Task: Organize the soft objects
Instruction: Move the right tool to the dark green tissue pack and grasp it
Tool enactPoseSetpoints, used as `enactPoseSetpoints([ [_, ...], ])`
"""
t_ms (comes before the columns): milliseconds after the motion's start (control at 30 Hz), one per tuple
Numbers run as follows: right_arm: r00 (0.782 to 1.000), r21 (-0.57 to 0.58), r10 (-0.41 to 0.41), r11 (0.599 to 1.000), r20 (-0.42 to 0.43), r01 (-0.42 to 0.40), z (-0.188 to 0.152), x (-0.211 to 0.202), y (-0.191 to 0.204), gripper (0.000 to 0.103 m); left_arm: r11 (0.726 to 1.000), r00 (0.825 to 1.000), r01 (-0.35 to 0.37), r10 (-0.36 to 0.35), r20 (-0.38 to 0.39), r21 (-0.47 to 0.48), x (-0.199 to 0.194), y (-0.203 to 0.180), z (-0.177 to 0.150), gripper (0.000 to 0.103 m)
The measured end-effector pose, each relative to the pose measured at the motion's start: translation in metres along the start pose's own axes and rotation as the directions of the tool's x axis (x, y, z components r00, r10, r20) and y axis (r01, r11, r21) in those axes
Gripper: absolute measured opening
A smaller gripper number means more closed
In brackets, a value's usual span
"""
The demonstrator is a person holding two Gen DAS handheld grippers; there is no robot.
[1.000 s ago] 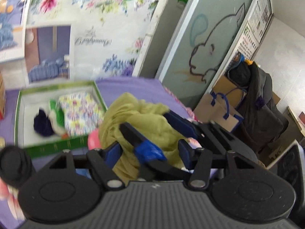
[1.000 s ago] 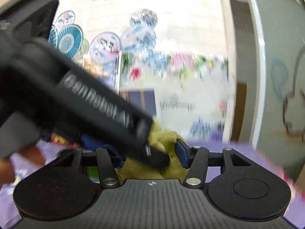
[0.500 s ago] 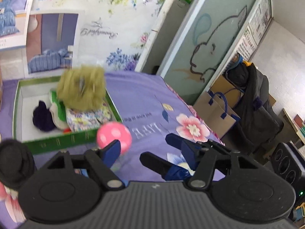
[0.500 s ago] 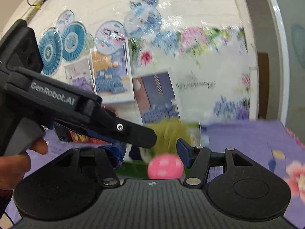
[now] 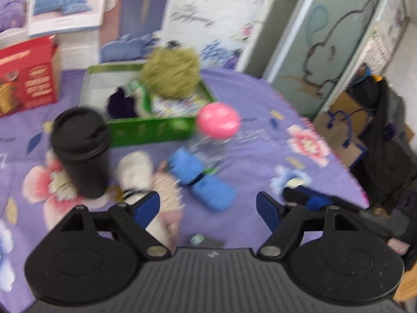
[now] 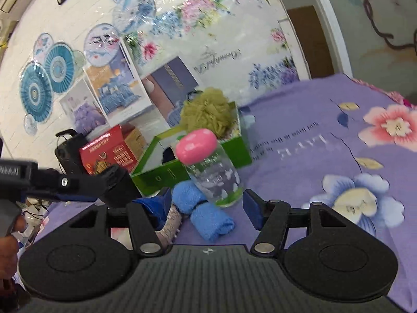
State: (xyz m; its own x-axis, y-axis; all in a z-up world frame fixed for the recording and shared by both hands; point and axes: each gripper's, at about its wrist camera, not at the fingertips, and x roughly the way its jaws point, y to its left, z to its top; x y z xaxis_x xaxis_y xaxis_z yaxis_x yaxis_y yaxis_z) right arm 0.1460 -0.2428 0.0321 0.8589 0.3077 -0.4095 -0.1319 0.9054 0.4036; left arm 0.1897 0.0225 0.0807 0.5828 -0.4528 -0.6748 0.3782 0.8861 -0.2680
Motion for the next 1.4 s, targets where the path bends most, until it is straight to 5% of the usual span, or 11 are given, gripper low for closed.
enactPoseSetpoints([
  [167, 0.992, -0.074, -0.038, 0.997, -0.121, 0.029, -0.029, 0.008, 0.009, 0.047, 0.993, 0.990, -0.116, 0.115, -0.085, -0.010, 0.001, 0.025, -0.043, 0.076],
  [333, 0.975, -0.152, 0.014, 0.987, -0.224, -0.049, -0.053, 0.018, 0.032, 0.047, 0.996, 0.982, -0.082, 0.088, -0.164, 0.047, 0.007, 0.027, -0.079, 0.076],
  [533, 0.965, -0.247, 0.007, 0.966, -0.263, -0.075, -0.052, 0.027, 0.051, 0.047, 0.973, 0.973, -0.144, 0.172, -0.152, 0.181, 0.019, 0.015, -0.087, 0.076],
  [833, 0.948, -0.497, 0.046, 0.843, -0.314, -0.205, -0.053, 0.052, 0.090, 0.048, 0.973, 0.957, -0.177, 0.205, -0.203, 0.150, 0.027, 0.041, -0.088, 0.076],
  [1067, 0.901, -0.512, 0.093, 0.796, -0.424, -0.323, -0.056, 0.086, 0.091, 0.051, 0.974, 0.959, -0.189, 0.211, -0.191, 0.126, 0.020, 0.051, -0.085, 0.076],
  [1233, 0.892, -0.443, 0.110, 0.837, -0.439, -0.321, -0.058, 0.089, 0.082, 0.051, 0.990, 0.982, -0.144, 0.142, -0.125, -0.007, 0.017, 0.058, -0.052, 0.076],
  [1400, 0.912, -0.381, 0.071, 0.894, -0.404, -0.238, -0.055, 0.075, 0.063, 0.052, 0.992, 0.991, -0.066, 0.052, -0.120, -0.108, 0.047, 0.066, -0.022, 0.077],
])
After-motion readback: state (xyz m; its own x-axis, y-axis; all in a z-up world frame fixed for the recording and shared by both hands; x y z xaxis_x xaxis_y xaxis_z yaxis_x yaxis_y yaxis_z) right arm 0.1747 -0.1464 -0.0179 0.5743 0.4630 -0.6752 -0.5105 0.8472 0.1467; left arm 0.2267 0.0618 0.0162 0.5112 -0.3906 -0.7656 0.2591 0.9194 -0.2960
